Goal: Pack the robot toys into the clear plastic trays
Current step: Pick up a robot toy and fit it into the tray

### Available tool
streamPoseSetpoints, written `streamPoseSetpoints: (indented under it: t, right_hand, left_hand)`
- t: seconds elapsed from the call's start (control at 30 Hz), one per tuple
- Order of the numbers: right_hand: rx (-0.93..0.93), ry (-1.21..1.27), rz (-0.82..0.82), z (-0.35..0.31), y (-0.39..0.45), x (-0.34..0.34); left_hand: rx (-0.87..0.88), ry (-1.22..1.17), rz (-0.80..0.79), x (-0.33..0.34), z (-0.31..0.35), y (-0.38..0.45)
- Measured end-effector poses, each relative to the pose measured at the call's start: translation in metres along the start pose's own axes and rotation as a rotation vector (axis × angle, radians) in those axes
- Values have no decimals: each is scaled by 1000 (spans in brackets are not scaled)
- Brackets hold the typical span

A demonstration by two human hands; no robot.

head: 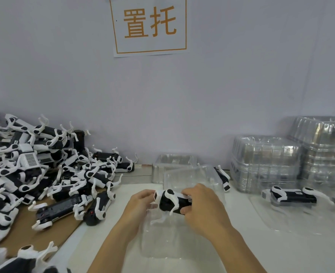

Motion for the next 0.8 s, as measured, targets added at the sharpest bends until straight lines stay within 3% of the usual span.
streamPoseSetpoints:
  t: [0.4,0.53,0.7,0.8]
  right_hand:
    - [43,-57,-91,7,10,14]
    - [54,-40,-57,6,10,16]
    - [72,29,-78,10,10,15]
    - [75,73,-80,12,9,15]
  left_hand:
    - [54,97,-10,5,4,-2]
    - [-31,13,-201,6,6,-8]
    - [-145,311,-387,-6,14,-21]
    - [-172,367,-398,-4,21,-27]
Point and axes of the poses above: each hand's wrist, its own y-axis towards the middle knuckle, its own x-axis out of the palm, z = x × y, the point moved 4 cm from there along y, towards the middle knuckle, and after that the axes turned 1 degree about -y, right-handed, at the moved point
